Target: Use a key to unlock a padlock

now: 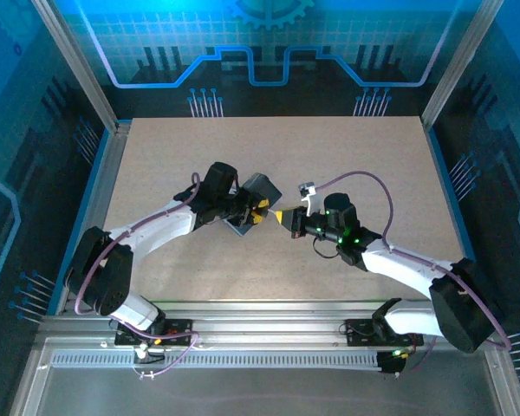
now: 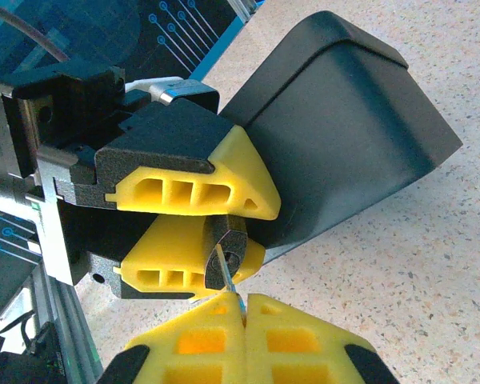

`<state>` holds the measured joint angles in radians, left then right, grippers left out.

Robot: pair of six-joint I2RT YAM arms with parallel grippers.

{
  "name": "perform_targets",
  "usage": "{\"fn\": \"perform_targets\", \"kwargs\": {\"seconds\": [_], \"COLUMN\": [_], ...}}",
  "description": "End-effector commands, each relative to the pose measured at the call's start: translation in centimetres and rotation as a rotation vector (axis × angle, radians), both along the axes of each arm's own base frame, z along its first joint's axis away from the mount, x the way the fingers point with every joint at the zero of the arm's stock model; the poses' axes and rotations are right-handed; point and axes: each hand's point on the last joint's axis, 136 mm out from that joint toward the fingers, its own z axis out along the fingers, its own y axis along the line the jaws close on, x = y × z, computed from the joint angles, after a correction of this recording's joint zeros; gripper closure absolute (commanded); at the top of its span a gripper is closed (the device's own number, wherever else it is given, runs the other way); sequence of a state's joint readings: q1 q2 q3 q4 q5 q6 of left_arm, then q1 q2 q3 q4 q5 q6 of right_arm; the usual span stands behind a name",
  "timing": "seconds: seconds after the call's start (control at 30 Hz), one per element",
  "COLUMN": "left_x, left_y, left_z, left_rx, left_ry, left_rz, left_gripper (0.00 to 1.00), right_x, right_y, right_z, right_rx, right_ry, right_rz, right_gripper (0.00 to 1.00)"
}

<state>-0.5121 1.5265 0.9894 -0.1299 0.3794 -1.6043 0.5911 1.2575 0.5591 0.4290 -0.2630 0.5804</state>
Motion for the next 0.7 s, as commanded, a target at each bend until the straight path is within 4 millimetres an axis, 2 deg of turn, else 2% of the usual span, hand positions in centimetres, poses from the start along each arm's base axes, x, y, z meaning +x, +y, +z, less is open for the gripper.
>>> {"fn": "perform_targets", "kwargs": {"seconds": [0.0,0.67], "left_x": [0.63,0.77], "left_y": [-0.10,0.04], "left_z": [2.63,2.89], "left_rx": [-0.054,-0.075], "left_ry": [-0.078,-0.090], "left_rz": [0.019,0.046], "left_gripper": [0.97,0.97], "right_x": [0.35,0.60], "right_y": [1.13,1.35], "right_z": [1.76,1.08], "right_rx": [0.033,0.022], "right_ry": [-0.042,-0.024], "right_rz": [0.021,0.020], "right_gripper": [1.00,1.00]}}
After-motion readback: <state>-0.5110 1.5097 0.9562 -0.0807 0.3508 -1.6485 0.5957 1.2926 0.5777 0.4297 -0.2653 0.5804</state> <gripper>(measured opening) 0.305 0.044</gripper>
